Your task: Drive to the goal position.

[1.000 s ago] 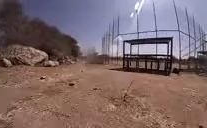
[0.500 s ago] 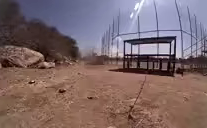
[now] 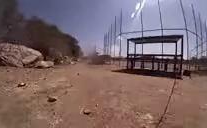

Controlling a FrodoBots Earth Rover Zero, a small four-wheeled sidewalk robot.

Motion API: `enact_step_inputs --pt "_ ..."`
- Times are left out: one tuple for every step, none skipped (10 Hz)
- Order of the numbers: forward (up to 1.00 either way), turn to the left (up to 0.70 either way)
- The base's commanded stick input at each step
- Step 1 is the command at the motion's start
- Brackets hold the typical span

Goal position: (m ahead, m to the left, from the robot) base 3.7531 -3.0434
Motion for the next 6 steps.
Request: enact_step_inputs --pt "1.00 0.00" --pt "1.00 0.00" --pt "1.00 0.00" --pt "1.00 0.00" --pt "1.00 0.00" --pt "1.00 0.00"
